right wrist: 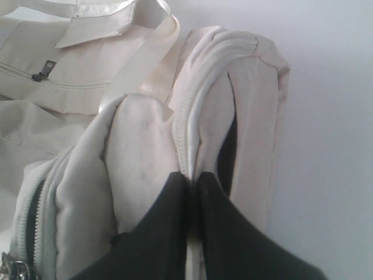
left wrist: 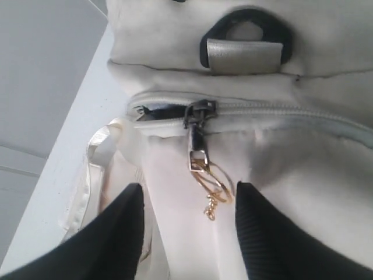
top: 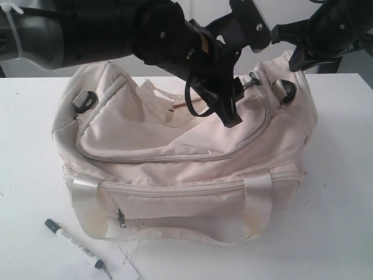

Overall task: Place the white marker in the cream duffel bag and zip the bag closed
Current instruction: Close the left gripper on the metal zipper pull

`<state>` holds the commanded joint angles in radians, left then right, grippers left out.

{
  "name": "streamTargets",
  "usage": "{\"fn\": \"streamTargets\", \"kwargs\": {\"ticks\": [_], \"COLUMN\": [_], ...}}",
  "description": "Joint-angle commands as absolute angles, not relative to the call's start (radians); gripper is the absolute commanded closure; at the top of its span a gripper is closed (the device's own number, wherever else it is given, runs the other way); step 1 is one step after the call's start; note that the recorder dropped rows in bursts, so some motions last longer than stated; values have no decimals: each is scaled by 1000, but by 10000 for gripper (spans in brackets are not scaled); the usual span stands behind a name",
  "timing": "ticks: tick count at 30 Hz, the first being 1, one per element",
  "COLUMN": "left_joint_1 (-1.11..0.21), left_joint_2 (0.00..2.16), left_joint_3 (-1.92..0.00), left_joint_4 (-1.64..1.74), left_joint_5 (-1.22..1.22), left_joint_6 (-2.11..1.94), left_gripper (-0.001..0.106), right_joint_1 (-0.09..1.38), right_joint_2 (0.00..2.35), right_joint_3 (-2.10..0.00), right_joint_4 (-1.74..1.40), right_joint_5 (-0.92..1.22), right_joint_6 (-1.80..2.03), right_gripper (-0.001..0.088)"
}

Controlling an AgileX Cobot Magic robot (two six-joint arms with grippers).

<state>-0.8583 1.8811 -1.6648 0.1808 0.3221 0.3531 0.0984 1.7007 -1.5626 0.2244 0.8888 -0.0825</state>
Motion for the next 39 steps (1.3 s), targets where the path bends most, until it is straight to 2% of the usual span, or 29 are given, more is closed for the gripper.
{"fn": "streamTargets", "kwargs": {"ticks": [6,14,16,23,24,34,39], "left_joint_1": [-858,-858,-858,-858,-860,-860,-860], "left_joint_2": [1899,1913,1913,1913,1913,1908,1871], "left_joint_3": [-1665,-1665,-1665,-1665,-1665,-1665,-1665], "left_joint_4": [212,299,299,291,291,283,156], "left_joint_5": [243,251,254,255,255,255,258], "left_joint_6": [353,353,353,348,345,332,329], "left_gripper": [525,535,601,1024,1053,1053,1053], "right_joint_1": [98,98,98,98,98,98,98], "right_joint_2": [1701,1701,1701,1701,1701,1701,1701], "right_joint_3": [-1563,-1563,-1563,-1563,-1563,-1563,-1563], "right_joint_4": [224,224,224,224,224,224,224], "right_joint_5": [889,889,889,889,889,889,889], "right_joint_6": [-82,-82,-82,-82,-82,-82,-82], "right_gripper": [868,868,868,868,868,868,868]}}
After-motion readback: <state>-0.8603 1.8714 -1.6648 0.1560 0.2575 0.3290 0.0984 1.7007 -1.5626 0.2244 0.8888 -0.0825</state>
